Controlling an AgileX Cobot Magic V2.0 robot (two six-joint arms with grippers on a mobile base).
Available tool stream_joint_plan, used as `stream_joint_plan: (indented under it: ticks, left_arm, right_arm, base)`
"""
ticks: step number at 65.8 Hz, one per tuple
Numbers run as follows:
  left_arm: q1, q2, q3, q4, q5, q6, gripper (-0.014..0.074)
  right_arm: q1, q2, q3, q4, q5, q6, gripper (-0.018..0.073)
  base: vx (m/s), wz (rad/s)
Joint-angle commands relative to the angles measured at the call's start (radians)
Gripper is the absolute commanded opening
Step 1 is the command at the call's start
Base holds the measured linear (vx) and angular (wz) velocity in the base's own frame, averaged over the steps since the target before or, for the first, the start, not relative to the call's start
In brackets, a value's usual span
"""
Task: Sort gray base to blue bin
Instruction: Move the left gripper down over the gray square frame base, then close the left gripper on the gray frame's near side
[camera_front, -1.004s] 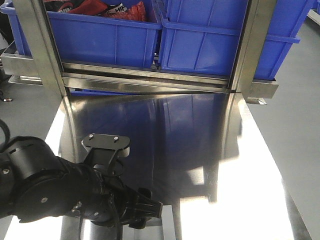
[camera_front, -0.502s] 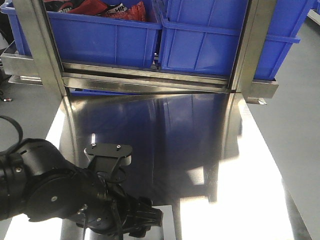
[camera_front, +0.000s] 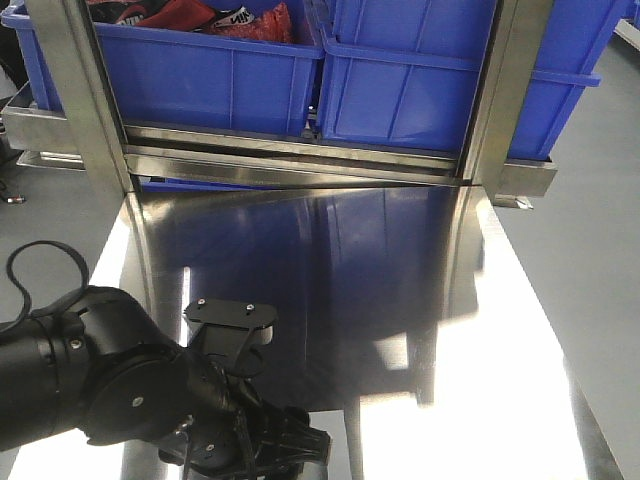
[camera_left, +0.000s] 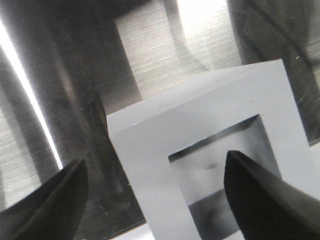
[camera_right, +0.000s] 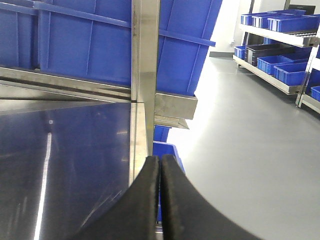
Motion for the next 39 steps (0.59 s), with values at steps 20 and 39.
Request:
stream_joint_plan:
  ticks: [20, 39]
  left_arm:
    - [-0.006, -0.029, -0.029, 0.007, -0.015, 0.001, 0.0533]
    - [-0.005, -0.01, -0.029, 0.007, -0.009, 0.009, 0.0533]
  right_arm:
    - [-0.001, -0.015, 0.014, -0.009, -0.076, -0.006, -0.0009]
    - [-0.001, -0.015, 0.014, -0.009, -0.076, -0.006, -0.0009]
  base:
    - [0.0, 0.0]
    - [0.0, 0.0]
